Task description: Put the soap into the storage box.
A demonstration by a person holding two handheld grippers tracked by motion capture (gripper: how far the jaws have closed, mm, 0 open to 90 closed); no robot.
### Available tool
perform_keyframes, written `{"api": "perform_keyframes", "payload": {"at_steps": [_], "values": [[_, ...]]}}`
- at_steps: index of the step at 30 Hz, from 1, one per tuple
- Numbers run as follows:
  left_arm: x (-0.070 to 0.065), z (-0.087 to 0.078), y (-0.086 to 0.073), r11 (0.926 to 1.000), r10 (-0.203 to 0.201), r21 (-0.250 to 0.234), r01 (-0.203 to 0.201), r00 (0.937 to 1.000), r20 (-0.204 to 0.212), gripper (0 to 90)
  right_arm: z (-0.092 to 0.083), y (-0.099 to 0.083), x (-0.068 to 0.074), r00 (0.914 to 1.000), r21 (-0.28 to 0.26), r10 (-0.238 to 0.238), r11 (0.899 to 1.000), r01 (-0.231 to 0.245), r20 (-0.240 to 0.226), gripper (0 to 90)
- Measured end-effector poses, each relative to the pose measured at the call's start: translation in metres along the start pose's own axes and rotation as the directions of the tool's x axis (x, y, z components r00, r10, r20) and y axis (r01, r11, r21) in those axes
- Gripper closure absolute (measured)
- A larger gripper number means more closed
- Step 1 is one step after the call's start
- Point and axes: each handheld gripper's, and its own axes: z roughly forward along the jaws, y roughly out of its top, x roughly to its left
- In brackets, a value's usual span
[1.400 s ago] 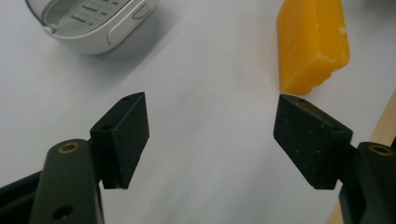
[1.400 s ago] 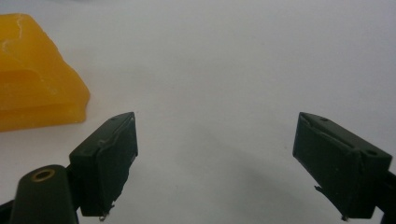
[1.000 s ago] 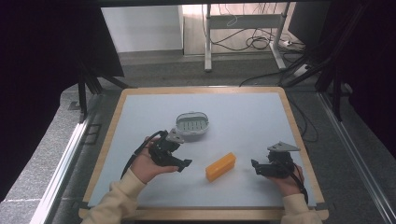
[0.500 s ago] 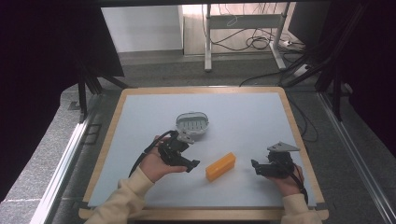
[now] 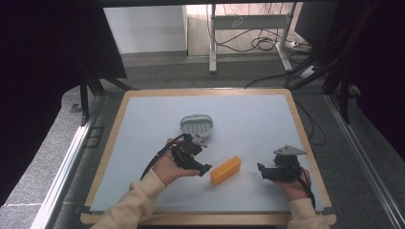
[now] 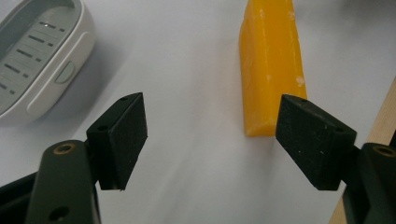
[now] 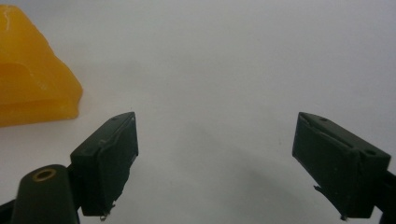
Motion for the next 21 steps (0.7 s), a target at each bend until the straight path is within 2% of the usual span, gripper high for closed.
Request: {"api": "perform_keyframes", "payload": {"at_steps": [21], "values": [[-0.020,0.027,0.020,0.9976,0.046,0.051,-0.048,0.9985,0.029,24.9,0.001,-0.001,0.000,1.0000,0.009,-0.008,1.000,0.008,0.003,14.6]]}}
